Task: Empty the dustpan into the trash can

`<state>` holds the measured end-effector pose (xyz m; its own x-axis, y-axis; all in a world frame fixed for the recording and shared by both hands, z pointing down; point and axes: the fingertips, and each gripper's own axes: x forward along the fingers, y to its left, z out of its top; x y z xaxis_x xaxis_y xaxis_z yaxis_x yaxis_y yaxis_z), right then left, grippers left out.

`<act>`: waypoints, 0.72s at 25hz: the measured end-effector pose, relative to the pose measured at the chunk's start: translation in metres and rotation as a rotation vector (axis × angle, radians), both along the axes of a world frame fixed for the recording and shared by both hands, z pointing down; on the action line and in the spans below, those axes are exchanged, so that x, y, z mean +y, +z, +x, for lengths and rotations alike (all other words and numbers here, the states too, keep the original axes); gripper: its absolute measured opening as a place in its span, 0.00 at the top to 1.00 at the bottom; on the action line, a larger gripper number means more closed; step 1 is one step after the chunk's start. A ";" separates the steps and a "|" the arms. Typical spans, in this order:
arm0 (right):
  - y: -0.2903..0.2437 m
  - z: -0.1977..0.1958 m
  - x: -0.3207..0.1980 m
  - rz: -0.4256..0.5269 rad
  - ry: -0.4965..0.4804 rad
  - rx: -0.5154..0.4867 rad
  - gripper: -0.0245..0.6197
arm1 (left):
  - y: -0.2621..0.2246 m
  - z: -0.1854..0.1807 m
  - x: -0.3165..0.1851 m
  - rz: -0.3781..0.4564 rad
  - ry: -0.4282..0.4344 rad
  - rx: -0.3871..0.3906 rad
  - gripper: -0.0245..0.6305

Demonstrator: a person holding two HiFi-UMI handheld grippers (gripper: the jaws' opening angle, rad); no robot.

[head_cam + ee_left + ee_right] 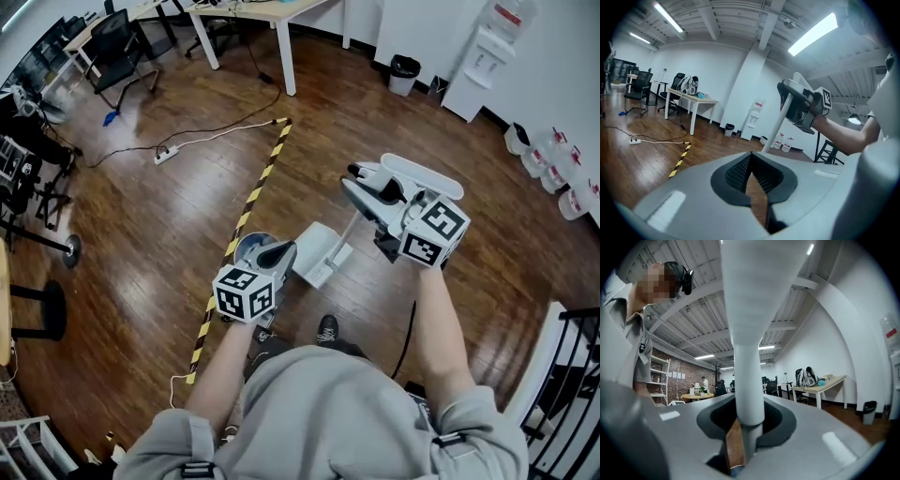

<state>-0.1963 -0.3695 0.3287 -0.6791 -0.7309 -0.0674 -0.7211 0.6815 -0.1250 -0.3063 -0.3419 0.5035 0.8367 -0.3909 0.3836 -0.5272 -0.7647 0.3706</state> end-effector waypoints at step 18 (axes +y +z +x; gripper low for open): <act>0.042 0.082 0.015 -0.025 0.103 -0.039 0.81 | 0.036 0.051 0.025 -0.079 0.081 -0.072 0.97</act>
